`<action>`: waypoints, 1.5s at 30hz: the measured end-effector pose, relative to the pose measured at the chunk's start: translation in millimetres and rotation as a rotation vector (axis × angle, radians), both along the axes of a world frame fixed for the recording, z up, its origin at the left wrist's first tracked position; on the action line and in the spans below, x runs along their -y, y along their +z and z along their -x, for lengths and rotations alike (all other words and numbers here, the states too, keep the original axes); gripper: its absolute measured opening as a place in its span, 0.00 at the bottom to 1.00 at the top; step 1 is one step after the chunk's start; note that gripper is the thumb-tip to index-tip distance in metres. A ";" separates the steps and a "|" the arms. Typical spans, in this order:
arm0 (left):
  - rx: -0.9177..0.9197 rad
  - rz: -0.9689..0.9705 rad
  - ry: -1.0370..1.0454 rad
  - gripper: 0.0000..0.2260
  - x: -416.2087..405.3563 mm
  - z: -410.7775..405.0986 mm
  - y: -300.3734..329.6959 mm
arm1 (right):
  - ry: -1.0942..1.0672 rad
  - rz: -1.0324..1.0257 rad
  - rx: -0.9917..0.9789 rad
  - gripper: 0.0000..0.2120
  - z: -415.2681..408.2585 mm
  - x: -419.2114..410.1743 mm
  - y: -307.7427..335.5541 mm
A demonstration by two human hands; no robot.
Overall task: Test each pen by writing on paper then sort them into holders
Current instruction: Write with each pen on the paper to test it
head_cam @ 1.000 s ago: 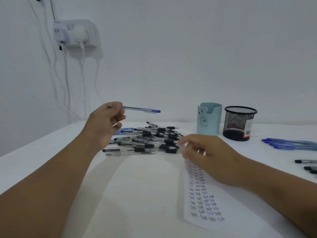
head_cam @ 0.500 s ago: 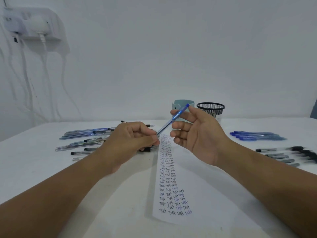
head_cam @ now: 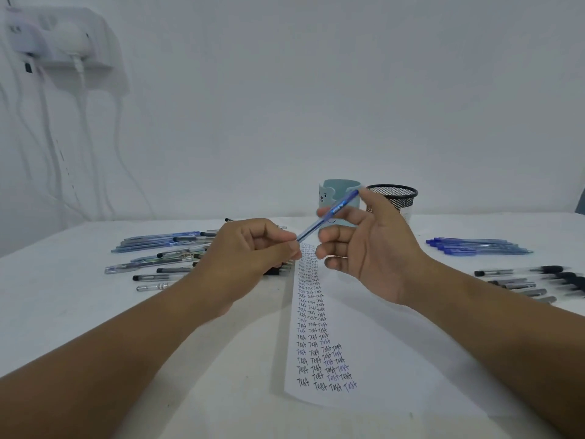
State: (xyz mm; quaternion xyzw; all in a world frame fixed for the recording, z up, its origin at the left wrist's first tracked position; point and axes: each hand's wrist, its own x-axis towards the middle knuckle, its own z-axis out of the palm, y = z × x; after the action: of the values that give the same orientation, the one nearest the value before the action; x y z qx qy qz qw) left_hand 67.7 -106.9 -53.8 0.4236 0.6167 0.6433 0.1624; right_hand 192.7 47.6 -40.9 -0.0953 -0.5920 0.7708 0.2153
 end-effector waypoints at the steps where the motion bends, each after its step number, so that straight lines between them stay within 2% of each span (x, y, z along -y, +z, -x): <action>1: -0.019 0.004 0.003 0.04 -0.2 -1.2 0.7 | 0.004 -0.044 0.018 0.27 1.0 2.8 -1.0; 2: -0.040 0.011 -0.003 0.03 -0.1 -2.0 1.4 | -0.004 -0.111 0.033 0.26 1.6 5.8 -2.4; 4: -0.090 0.038 -0.050 0.05 0.7 -2.4 1.7 | -0.078 -0.268 0.028 0.12 3.0 10.6 -2.5; 5: -0.121 0.058 -0.082 0.08 1.6 -1.8 1.0 | -0.134 -0.311 0.028 0.10 3.5 10.6 -0.8; 7: -0.198 0.106 -0.122 0.13 3.5 1.4 -1.2 | -0.212 -0.318 0.032 0.16 1.6 6.0 5.4; 9: -0.319 0.167 -0.127 0.16 5.0 7.0 -3.4 | -0.216 -0.282 0.024 0.18 -4.7 1.0 12.9; 12: -0.583 0.322 -0.113 0.12 7.4 15.7 -5.7 | -0.116 -0.259 0.068 0.11 -19.7 -0.3 10.5; 15: -0.689 0.476 -0.187 0.11 9.8 17.5 -4.2 | 0.056 -0.303 0.137 0.05 -32.8 5.6 -6.7; 17: -0.749 0.525 -0.252 0.12 9.4 17.6 -4.0 | 0.100 -0.390 0.185 0.06 -36.3 11.4 -14.0; 18: -0.768 0.531 -0.268 0.13 9.0 17.8 -4.0 | 0.094 -0.448 0.204 0.11 -36.1 13.5 -16.6; 20: -0.772 0.530 -0.285 0.14 8.4 18.4 -3.8 | 0.082 -0.521 0.199 0.16 -34.6 19.3 -19.6; 29: -0.746 0.512 -0.306 0.10 7.1 17.7 -3.6 | 0.091 -0.659 0.138 0.16 -36.2 29.5 -25.8; 37: -0.718 0.533 -0.307 0.15 7.5 18.9 -3.5 | 0.011 -0.920 0.185 0.21 -38.2 31.7 -23.7; 45: -0.709 0.547 -0.302 0.12 7.5 19.0 -3.5 | 0.028 -0.898 0.229 0.22 -36.7 30.8 -25.9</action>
State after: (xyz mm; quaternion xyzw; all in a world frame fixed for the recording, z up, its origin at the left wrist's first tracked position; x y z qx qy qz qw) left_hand 48.6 -114.3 -57.4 0.6437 0.7124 0.2422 0.1393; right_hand 229.4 16.8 -66.8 -0.0691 -0.8884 0.4254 0.1580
